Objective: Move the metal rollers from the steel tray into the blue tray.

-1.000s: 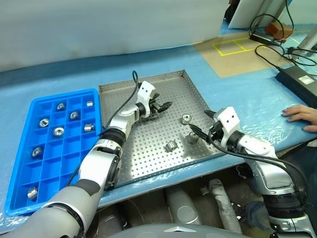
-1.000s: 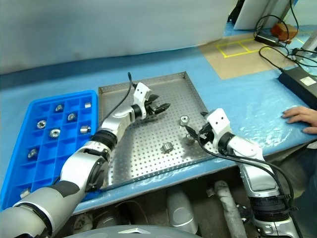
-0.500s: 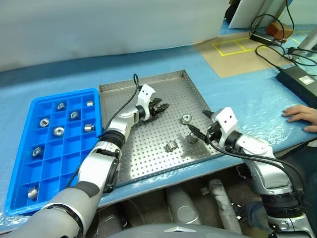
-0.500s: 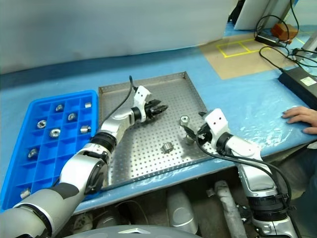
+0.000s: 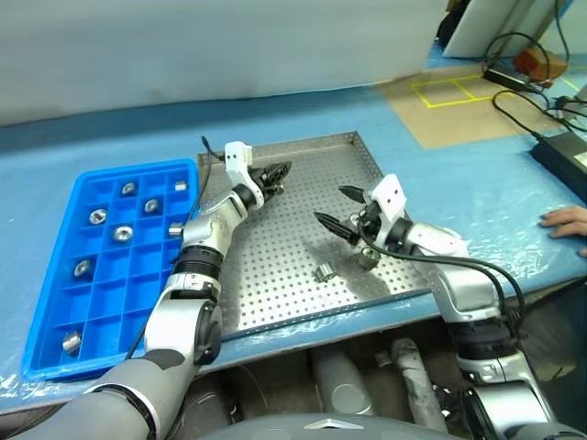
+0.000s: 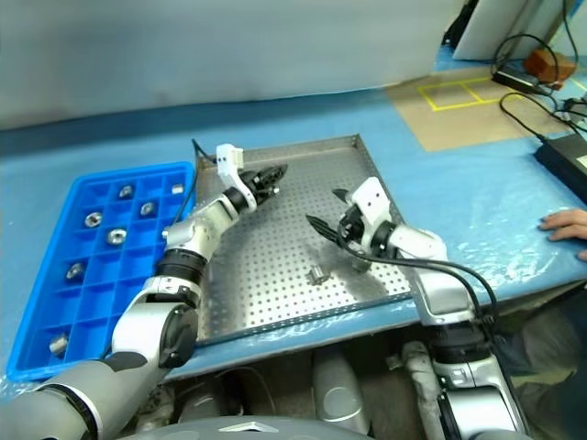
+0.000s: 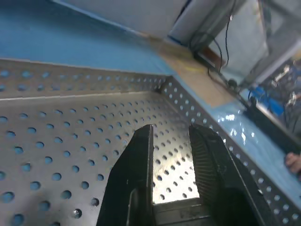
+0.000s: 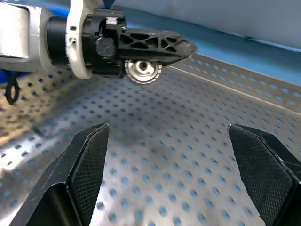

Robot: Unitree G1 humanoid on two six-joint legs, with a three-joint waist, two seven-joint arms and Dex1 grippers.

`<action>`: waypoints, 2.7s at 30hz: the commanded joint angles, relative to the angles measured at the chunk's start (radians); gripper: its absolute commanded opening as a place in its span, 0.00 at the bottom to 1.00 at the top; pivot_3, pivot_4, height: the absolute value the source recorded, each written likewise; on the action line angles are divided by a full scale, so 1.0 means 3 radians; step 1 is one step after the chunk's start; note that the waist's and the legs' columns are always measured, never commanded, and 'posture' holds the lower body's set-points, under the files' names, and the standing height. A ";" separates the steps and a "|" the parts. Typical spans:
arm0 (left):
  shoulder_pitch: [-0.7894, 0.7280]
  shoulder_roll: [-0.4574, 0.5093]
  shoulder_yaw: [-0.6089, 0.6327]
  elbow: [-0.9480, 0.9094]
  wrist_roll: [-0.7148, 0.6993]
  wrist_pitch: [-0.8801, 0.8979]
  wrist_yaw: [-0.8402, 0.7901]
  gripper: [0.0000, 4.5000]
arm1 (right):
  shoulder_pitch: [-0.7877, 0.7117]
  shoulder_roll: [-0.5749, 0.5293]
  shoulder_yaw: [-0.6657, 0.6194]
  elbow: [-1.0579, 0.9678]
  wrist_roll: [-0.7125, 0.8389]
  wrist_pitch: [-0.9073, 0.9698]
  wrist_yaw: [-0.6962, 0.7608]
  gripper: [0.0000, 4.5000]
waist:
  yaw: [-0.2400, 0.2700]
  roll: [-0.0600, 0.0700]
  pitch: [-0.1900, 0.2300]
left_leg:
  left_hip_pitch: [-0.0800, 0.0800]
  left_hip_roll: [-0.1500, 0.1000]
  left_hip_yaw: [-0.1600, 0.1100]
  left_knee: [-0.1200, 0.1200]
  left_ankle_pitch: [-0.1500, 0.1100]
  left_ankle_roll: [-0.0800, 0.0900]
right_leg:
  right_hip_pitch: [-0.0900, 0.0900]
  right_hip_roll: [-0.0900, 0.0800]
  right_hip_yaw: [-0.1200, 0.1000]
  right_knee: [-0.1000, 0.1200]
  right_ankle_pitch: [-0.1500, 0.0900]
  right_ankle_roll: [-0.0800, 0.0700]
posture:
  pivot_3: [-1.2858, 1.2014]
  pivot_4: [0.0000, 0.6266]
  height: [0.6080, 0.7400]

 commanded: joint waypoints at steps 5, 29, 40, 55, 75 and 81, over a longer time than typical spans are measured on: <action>0.0575 0.0028 0.0006 -0.1290 -0.0110 0.0100 0.0570 0.19 | -0.0348 0.0137 0.0215 0.0500 -0.0029 -0.0339 0.0334 0.95 | 0.0334 0.0001 0.0000 | -0.0001 0.0004 0.0001 -0.0002 0.0001 0.0000 | -0.0004 -0.0002 -0.0005 0.0005 -0.0003 -0.0005 | 0.43 0.24 1.00; 0.2363 0.0328 -0.0462 -0.3220 0.0834 -0.0107 0.1497 0.19 | -0.1048 0.0664 0.0456 0.1755 -0.0247 -0.1060 0.0891 0.95 | 0.1138 0.0001 -0.0001 | 0.0005 0.0006 0.0001 -0.0041 0.0026 -0.0051 | -0.0014 -0.0004 -0.0006 0.0015 -0.0003 -0.0004 | 0.54 0.24 1.00; 0.2128 0.0350 -0.0326 -0.2985 0.0559 0.0105 0.1428 0.83 | -0.1005 0.0644 0.0378 0.1677 -0.0211 -0.1025 0.0857 0.95 | 0.1133 0.0002 -0.0001 | 0.0000 0.0049 0.0001 -0.0077 0.0067 -0.0085 | -0.0052 0.0047 -0.0006 0.0033 0.0001 -0.0013 | 0.52 0.24 1.00; 0.1876 -0.0108 0.0347 -0.2949 -0.2455 0.0958 0.1383 0.83 | -0.1043 0.1446 -0.0207 0.0953 0.1364 0.1532 0.0278 0.95 | 0.1129 0.0001 -0.0001 | 0.0020 0.0055 0.0001 -0.0094 0.0086 -0.0114 | -0.0067 0.0066 0.0015 0.0067 -0.0004 -0.0034 | 0.51 0.24 1.00; 0.1774 -0.0059 0.0250 -0.3106 -0.3670 0.0808 0.1671 0.84 | -0.1089 0.1503 -0.0183 0.1050 0.1410 0.1787 0.0084 0.27 | 0.1138 0.0001 -0.0001 | 0.0046 0.0066 0.0000 -0.0136 0.0117 -0.0165 | -0.0068 0.0097 0.0019 0.0066 -0.0006 -0.0036 | 0.52 0.24 1.00; 0.1811 -0.0048 0.0401 -0.3173 -0.3536 0.0421 0.1720 0.84 | -0.1200 0.1609 -0.0379 0.1224 0.1445 0.1629 -0.0037 0.27 | 0.1139 0.0000 -0.0001 | 0.0050 0.0066 0.0000 -0.0136 0.0119 -0.0167 | -0.0065 0.0097 0.0019 0.0068 -0.0006 -0.0036 | 0.53 0.24 1.00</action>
